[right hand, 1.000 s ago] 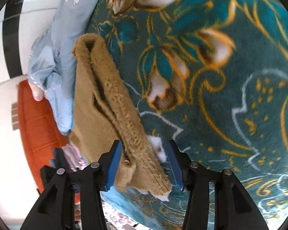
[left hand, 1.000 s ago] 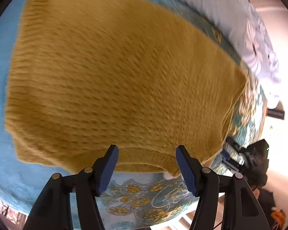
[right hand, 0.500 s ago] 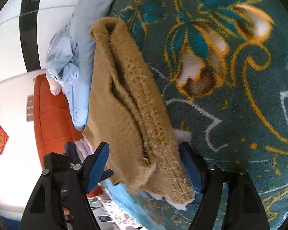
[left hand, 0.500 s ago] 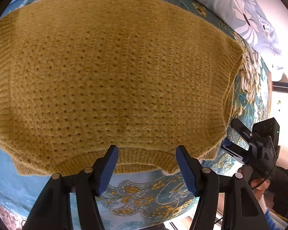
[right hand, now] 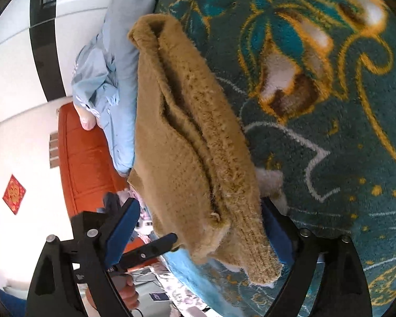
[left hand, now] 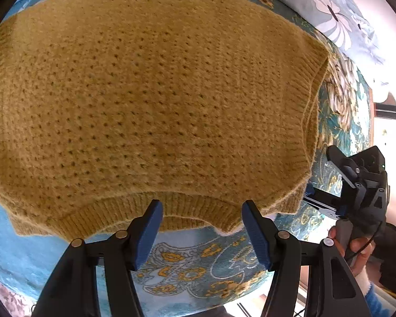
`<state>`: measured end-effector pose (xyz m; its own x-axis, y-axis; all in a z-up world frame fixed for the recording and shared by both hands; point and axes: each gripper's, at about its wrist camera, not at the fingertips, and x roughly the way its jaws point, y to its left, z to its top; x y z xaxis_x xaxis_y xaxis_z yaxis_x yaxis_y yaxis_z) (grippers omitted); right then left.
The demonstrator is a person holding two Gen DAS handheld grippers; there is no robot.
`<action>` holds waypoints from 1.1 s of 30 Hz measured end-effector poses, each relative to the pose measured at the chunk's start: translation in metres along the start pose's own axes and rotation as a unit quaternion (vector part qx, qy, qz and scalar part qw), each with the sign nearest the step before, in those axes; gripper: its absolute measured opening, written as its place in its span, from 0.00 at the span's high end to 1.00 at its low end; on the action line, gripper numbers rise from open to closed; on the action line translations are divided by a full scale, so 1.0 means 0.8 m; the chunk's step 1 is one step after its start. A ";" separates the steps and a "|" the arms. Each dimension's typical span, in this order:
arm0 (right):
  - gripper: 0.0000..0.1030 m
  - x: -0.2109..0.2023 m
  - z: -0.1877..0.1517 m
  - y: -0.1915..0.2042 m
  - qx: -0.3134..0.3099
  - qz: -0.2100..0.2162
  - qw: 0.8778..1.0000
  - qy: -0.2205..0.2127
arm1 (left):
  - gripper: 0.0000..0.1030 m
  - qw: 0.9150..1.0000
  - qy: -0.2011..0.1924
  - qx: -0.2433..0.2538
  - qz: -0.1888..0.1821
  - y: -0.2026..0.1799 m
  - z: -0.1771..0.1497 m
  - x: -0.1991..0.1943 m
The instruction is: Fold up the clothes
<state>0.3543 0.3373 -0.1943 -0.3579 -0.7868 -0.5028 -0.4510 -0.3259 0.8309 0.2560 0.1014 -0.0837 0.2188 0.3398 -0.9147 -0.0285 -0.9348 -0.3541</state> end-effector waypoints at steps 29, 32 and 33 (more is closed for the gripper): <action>0.80 0.081 -0.080 0.194 -0.138 -0.158 0.977 -0.039 | 0.36 0.998 -0.012 -0.009 -0.063 0.078 -0.014 -0.107; 0.80 0.124 -0.102 0.243 -0.196 -0.165 0.967 -0.018 | 0.36 0.997 -0.036 -0.039 -0.062 0.123 -0.023 -0.138; 0.80 0.139 -0.111 0.257 -0.215 -0.166 0.962 -0.008 | 0.36 0.996 -0.044 -0.050 -0.062 0.138 -0.026 -0.149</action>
<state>0.2945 0.1359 -0.0584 -0.2669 -0.5949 -0.7582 -0.1635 -0.7474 0.6439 0.2472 -0.0448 -0.0098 0.1279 0.4566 -0.8804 0.0912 -0.8894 -0.4480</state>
